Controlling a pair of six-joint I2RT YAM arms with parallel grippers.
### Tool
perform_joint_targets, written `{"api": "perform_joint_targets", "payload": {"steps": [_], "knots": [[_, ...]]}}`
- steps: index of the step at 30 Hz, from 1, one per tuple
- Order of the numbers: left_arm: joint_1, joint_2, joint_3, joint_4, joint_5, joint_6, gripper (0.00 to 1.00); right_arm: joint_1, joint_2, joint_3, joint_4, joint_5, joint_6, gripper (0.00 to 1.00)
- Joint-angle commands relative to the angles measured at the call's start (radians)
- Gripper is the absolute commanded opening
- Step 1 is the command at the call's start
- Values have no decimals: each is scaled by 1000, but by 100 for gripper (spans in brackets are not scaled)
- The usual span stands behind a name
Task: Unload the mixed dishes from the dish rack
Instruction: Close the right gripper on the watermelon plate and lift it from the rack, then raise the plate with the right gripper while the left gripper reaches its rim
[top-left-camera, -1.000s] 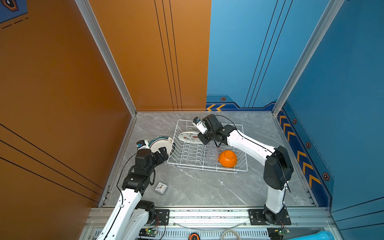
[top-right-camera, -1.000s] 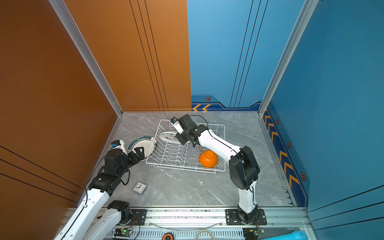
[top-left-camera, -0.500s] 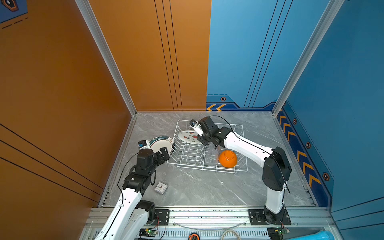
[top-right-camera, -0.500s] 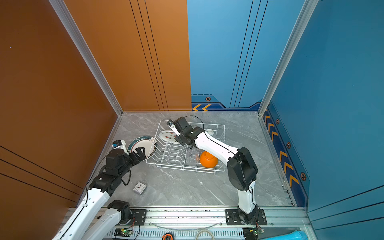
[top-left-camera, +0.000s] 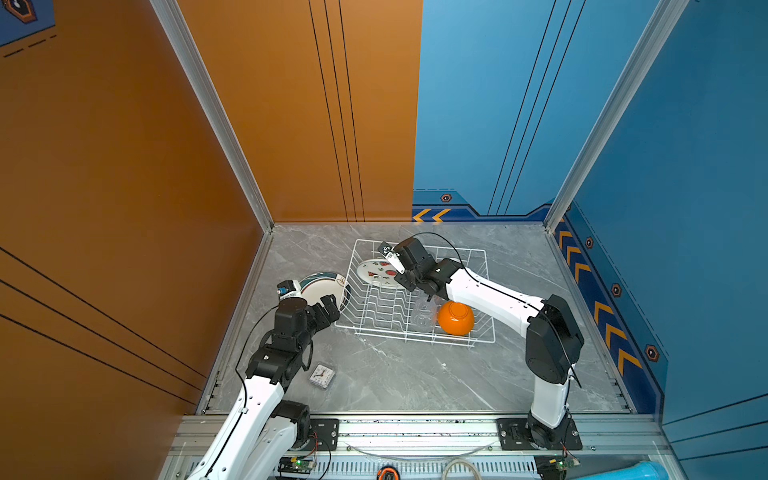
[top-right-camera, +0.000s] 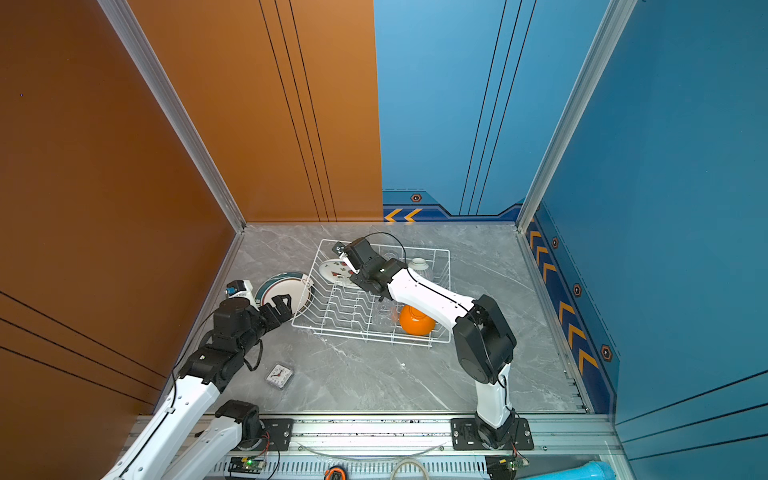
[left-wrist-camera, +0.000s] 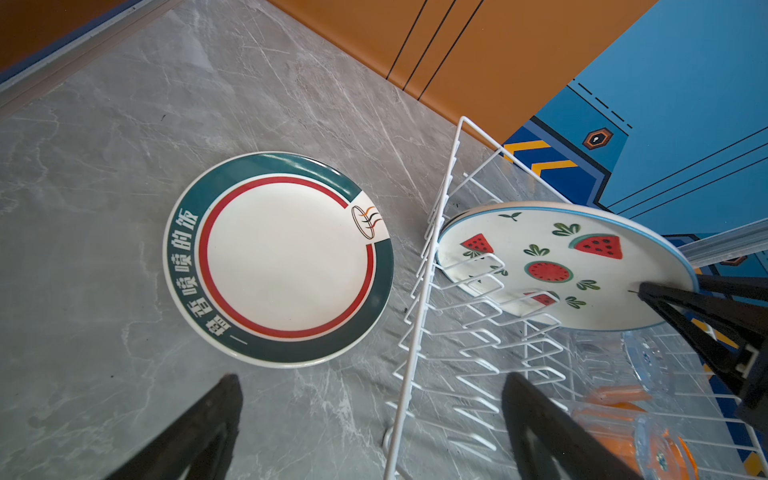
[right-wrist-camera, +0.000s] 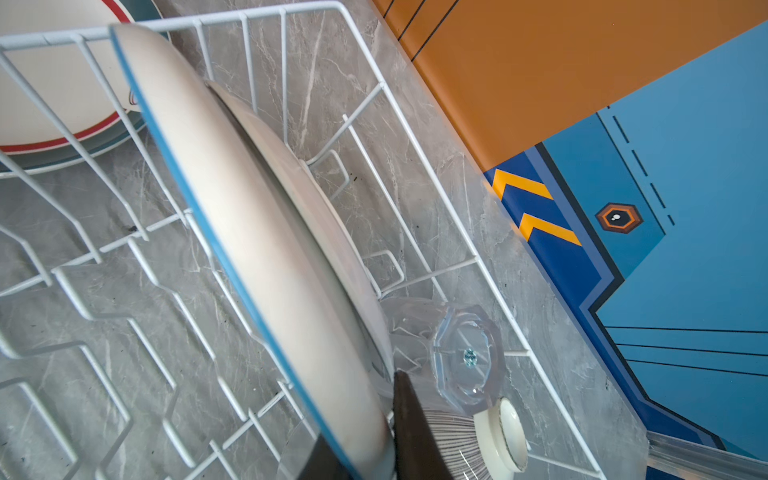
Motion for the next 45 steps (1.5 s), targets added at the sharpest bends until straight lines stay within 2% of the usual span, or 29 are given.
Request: {"api": "perform_joint_targets", "payload": {"steps": [1,22,36,45], "knots": [[-9,2,19,12,-23,-1,98,13,-77,-15,65,-21,49,0],[-18,7,23,24,-23,-1,98,-5,-181,-67,160,-15,76,0],[-36,60,53,67,-1,-5,98,-27,-281,-124,245,-21,155,0],[-49,126,97,154,50,3,98,-51,-356,-155,245,-86,238,0]]}}
